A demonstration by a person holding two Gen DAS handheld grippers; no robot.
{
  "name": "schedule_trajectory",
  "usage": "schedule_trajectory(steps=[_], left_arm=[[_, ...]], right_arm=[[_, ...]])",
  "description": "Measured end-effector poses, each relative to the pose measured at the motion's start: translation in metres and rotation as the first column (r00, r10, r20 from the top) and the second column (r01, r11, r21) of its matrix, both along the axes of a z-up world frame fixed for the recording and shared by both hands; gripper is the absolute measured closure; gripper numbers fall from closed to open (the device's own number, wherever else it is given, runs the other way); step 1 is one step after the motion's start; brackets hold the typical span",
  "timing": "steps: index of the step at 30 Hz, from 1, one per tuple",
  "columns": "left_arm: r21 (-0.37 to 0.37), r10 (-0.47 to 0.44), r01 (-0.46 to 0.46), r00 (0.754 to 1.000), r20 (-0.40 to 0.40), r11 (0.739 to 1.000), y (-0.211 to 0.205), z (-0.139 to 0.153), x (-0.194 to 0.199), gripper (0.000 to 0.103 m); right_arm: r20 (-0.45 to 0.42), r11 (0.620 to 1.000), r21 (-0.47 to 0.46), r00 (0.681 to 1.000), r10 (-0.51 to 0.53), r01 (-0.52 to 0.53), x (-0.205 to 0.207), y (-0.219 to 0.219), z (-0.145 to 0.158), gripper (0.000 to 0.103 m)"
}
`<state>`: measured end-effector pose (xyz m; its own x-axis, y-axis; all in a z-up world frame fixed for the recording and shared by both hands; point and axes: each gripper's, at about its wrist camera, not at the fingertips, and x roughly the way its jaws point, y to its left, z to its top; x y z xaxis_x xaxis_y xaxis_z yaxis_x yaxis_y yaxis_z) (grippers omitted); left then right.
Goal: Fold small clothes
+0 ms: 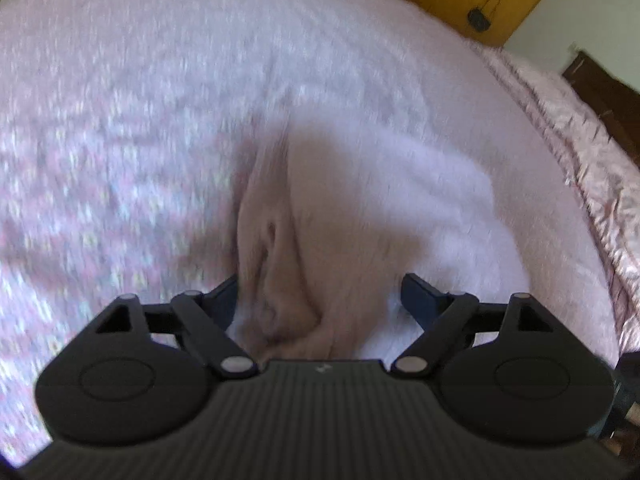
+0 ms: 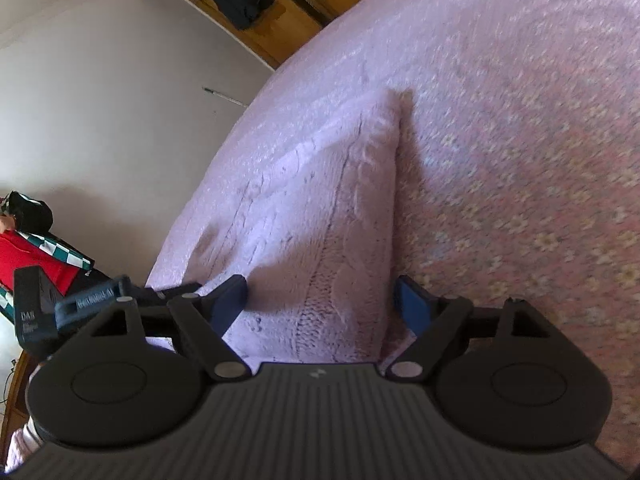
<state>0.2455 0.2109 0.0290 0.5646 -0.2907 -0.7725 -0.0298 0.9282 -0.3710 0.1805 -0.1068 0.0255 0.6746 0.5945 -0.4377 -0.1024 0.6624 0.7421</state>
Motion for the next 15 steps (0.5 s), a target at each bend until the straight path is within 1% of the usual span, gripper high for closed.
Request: schedule_trajectory(steps=[1, 4, 7, 8, 9, 11, 12, 14, 15], left_arm=[[-0.024, -0.001, 0.0, 1.0, -0.011, 1.0, 0.0, -0.006, -0.001, 0.018], [-0.117, 0.011, -0.011, 1.0, 0.001, 0.993, 0.005, -0.016, -0.005, 0.018], [-0.219, 0.022, -0.02, 1.0, 0.007, 0.975, 0.013, -0.023, -0.003, 0.02], [-0.25, 0.025, -0.023, 1.0, 0.003, 0.968, 0.016, -0.025, -0.001, 0.032], [-0.279, 0.017, -0.018, 1.0, -0.006, 0.96, 0.017, -0.028, 0.001, 0.039], [-0.336, 0.023, -0.035, 0.999, -0.041, 0.941, 0.019, -0.034, 0.0, 0.054], [-0.354, 0.03, -0.045, 0.998, -0.049, 0.934, 0.021, -0.035, -0.002, 0.056], [-0.385, 0.045, -0.061, 0.998, -0.051, 0.921, 0.024, -0.037, -0.007, 0.06], [-0.395, 0.044, -0.06, 0.998, -0.05, 0.917, 0.024, -0.037, -0.01, 0.061]], right_arm=[[0.0, 1.0, 0.0, 1.0, 0.011, -0.011, 0.003, 0.003, -0.002, 0.017], [0.018, 1.0, -0.017, 1.0, 0.022, -0.022, 0.008, 0.011, -0.002, 0.015], [0.011, 1.0, 0.007, 1.0, 0.01, -0.01, 0.015, 0.012, -0.004, 0.015], [0.01, 1.0, 0.01, 1.0, 0.015, -0.015, 0.018, 0.013, -0.003, 0.019], [0.008, 1.0, 0.008, 1.0, 0.02, -0.02, 0.021, 0.014, -0.002, 0.033], [-0.009, 1.0, 0.01, 1.0, 0.018, -0.018, 0.024, 0.013, -0.001, 0.044], [-0.014, 0.999, 0.026, 1.0, 0.021, -0.021, 0.024, 0.011, 0.002, 0.049], [-0.019, 0.999, 0.023, 0.999, 0.029, -0.029, 0.02, 0.008, 0.012, 0.052], [-0.027, 0.999, 0.018, 0.999, 0.031, -0.03, 0.017, 0.006, 0.018, 0.052]])
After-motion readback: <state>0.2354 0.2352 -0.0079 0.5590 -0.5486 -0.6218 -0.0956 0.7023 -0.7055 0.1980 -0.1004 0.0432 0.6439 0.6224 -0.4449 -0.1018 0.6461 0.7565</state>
